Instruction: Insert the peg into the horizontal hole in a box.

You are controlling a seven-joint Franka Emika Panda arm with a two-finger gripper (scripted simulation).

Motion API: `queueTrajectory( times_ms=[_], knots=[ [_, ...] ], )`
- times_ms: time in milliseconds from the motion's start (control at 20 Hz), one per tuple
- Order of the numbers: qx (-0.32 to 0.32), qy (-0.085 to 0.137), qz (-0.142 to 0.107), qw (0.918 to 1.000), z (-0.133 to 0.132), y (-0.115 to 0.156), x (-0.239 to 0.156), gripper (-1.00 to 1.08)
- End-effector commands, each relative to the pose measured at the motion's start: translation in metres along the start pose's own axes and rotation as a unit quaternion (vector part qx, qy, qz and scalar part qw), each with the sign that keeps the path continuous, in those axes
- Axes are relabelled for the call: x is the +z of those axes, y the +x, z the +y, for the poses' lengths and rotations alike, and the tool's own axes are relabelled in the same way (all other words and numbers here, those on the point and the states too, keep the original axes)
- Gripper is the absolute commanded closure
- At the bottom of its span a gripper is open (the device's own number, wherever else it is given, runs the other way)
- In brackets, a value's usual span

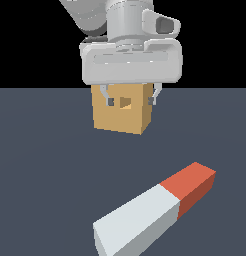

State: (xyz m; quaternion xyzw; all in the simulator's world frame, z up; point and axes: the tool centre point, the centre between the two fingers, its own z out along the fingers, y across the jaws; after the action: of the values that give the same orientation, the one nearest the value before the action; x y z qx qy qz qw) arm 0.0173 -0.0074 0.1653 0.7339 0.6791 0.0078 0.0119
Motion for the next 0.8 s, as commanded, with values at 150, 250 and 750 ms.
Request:
queueTrajectory(
  times_ms=[150,250,750],
  knots=[
    [0.066,0.002,-0.001,0.9978,0.013,-0.021,0.014,-0.92],
    [0.098,0.003,-0.002,0.9952,0.018,-0.032,0.022,-0.92],
    [0.295,0.009,-0.004,0.9554,0.034,-0.104,0.065,-0.92]
  ],
)
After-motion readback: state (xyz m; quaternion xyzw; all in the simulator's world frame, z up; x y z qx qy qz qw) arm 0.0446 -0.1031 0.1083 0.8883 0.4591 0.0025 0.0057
